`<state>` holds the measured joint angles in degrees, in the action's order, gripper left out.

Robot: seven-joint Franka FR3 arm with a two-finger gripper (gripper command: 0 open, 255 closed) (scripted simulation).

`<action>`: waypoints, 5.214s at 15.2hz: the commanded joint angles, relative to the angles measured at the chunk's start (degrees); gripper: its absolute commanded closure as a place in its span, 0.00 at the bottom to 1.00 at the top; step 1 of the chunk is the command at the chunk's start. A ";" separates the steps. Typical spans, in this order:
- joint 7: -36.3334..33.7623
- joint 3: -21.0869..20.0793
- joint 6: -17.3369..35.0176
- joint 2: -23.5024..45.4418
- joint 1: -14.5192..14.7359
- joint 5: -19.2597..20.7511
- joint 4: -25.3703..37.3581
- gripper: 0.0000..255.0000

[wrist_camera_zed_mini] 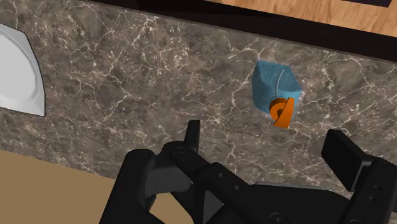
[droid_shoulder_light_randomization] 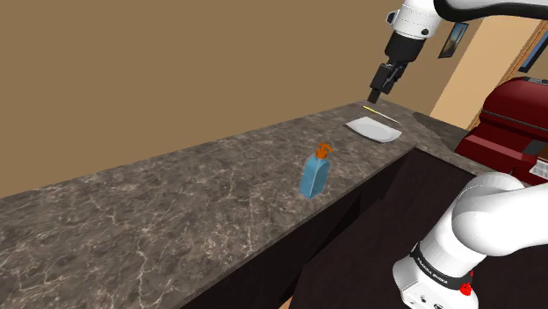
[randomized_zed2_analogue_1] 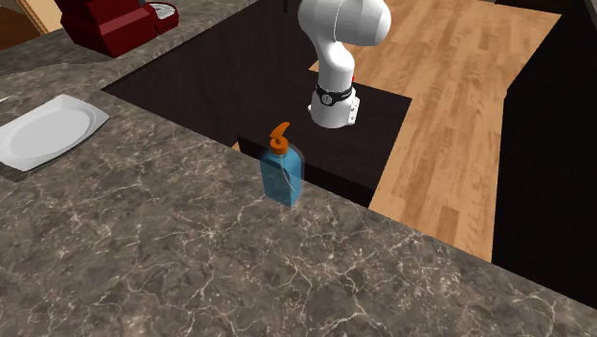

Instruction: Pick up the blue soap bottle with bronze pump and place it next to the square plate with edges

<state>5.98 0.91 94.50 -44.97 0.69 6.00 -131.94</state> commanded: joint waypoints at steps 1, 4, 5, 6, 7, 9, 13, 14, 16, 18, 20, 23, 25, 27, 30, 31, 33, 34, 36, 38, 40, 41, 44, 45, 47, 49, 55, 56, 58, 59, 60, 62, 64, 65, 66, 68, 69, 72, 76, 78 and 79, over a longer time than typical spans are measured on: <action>0.00 0.00 0.00 0.00 0.00 0.00 0.00 0.00; -2.62 -0.82 4.26 2.98 0.15 -1.36 -2.74 0.00; -3.47 -1.09 5.71 4.11 0.22 -1.81 -3.53 0.00; -4.30 -1.38 7.17 5.30 0.28 -2.27 -4.26 0.00; -5.12 -1.65 8.64 6.56 0.35 -2.73 -4.92 0.00; -6.72 -2.19 11.60 9.28 0.54 -3.63 -6.06 0.00; -9.71 -3.27 17.57 15.46 0.94 -5.44 -7.55 0.00; -10.41 -3.53 19.06 17.16 1.06 -5.89 -7.75 0.00; -11.77 -4.04 22.01 20.71 1.30 -6.79 -7.95 0.00; -12.28 -4.25 23.95 22.40 1.39 -7.13 -8.50 0.00; -12.29 -4.28 25.63 23.00 1.39 -7.13 -9.58 0.00; -12.32 -4.33 28.18 24.02 1.38 -7.11 -11.11 0.00; -12.33 -4.36 29.53 24.59 1.37 -7.10 -11.88 0.00; -12.33 -4.36 29.53 24.61 1.37 -7.10 -11.87 0.00; -12.33 -4.36 29.53 24.61 1.37 -7.10 -11.87 0.00; -12.33 -4.36 29.53 24.61 1.37 -7.10 -11.87 0.00; -12.34 -4.36 29.52 24.60 1.37 -7.10 -11.86 1.00; -12.34 -4.36 29.52 24.60 1.37 -7.10 -11.86 1.00; -12.34 -4.36 29.52 24.60 1.37 -7.10 -11.87 1.00; -12.33 -4.36 29.52 24.60 1.37 -7.10 -11.87 1.00; -12.33 -4.36 29.52 24.59 1.37 -7.10 -11.87 1.00; -12.33 -4.36 29.51 24.59 1.37 -7.10 -11.87 1.00; -12.31 -4.32 27.81 23.86 1.38 -7.12 -10.89 1.00; -12.30 -4.30 26.97 23.54 1.38 -7.12 -10.37 1.00; -12.28 -4.27 25.28 22.91 1.38 -7.12 -9.31 1.00; -12.26 -4.23 23.61 22.34 1.38 -7.13 -8.21 1.00; -12.22 -4.13 18.69 21.00 1.36 -7.12 -4.63 1.00; -12.21 -4.12 17.89 20.83 1.36 -7.11 -4.00 1.00; -12.20 -4.09 16.28 20.52 1.36 -7.10 -2.70 1.00; -12.20 -4.07 15.49 20.39 1.35 -7.10 -2.04 1.00; -12.19 -4.06 14.70 20.28 1.35 -7.09 -1.36 1.00; -12.19 -4.03 13.12 20.09 1.34 -7.08 0.02 1.00; -12.18 -4.00 11.55 19.95 1.33 -7.07 1.45 1.00; -12.18 -3.99 10.78 19.90 1.33 -7.06 2.18 1.00; -12.18 -3.98 10.00 19.86 1.32 -7.05 2.92 1.00; -12.18 -3.95 8.45 19.83 1.31 -7.04 4.43 1.00; -12.18 -3.94 7.68 19.83 1.31 -7.03 5.20 1.00; -12.18 -3.91 5.38 19.91 1.29 -7.00 7.58 1.00; -12.19 -3.87 2.34 20.19 1.26 -6.97 10.91 1.00; -12.19 -3.86 0.82 20.40 1.25 -6.95 12.64 1.00; -12.19 -3.85 0.06 20.53 1.24 -6.94 13.53 1.00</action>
<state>-6.11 -2.87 95.25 -24.53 1.91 -0.93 -119.18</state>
